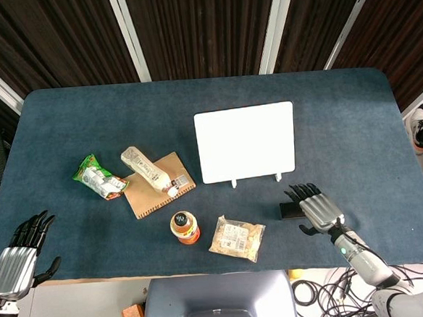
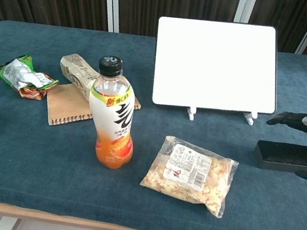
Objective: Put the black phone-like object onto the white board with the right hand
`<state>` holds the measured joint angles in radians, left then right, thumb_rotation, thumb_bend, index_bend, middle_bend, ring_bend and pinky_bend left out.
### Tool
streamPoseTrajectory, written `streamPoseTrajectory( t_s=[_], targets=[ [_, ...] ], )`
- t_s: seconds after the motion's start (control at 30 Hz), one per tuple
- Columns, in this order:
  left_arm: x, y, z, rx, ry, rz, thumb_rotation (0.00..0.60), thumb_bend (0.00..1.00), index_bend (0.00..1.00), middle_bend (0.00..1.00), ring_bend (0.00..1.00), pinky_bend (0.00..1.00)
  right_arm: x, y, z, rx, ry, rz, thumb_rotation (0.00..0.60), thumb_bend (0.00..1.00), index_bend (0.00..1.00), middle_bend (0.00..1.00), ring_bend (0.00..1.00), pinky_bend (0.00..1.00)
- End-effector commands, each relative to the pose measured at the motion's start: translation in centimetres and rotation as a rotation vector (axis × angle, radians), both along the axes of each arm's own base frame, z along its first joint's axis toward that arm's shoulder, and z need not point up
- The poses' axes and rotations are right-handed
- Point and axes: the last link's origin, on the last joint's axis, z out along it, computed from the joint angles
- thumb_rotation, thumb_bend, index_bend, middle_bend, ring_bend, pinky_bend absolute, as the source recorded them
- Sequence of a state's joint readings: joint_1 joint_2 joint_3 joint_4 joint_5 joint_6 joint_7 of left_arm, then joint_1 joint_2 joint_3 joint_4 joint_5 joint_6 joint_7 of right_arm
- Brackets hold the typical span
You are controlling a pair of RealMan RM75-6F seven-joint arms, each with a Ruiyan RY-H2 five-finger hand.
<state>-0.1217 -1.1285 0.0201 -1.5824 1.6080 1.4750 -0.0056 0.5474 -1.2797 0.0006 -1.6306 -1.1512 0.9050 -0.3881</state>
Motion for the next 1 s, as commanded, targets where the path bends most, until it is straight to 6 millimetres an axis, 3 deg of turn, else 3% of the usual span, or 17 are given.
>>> streamPoseTrajectory(
  t_s=[0.03,0.2,0.4,0.73,1.0],
  targets=[
    [0.0,0.0,0.1,0.003,-0.001,0.0,0.6,0.32,0.0,0.0,0.0,0.12,-0.2,-0.2,-0.1,0.0,0.012,-0.006,0.6,0.24,0.03,0.0,0.0,0.06],
    [0.0,0.0,0.1,0.006,-0.001,-0.002,0.6,0.32,0.0,0.0,0.0,0.12,-0.5,-0.6,-0.3,-0.011,0.024,-0.01,0.6,0.24,0.12,0.02,0.0,0.06],
    [0.1,0.2,0.0,0.002,-0.002,-0.008,0.6,0.32,0.0,0.0,0.0,0.12,-1.1,-1.1,-1.1,-0.009,0.02,-0.038,0.6,0.24,0.32,0.18,0.02,0.08],
    [0.1,0.4,0.0,0.005,-0.006,-0.014,0.6,0.32,0.0,0.0,0.0,0.12,-1.2,-1.3,-1.3,-0.035,-0.009,-0.032,0.6,0.24,0.41,0.24,0.08,0.14],
    [0.1,0.3,0.0,0.003,-0.007,-0.014,0.6,0.32,0.0,0.0,0.0,0.12,-1.1,-1.4,-1.5,-0.072,-0.02,-0.004,0.6,0.24,0.58,0.32,0.19,0.22]
  ],
)
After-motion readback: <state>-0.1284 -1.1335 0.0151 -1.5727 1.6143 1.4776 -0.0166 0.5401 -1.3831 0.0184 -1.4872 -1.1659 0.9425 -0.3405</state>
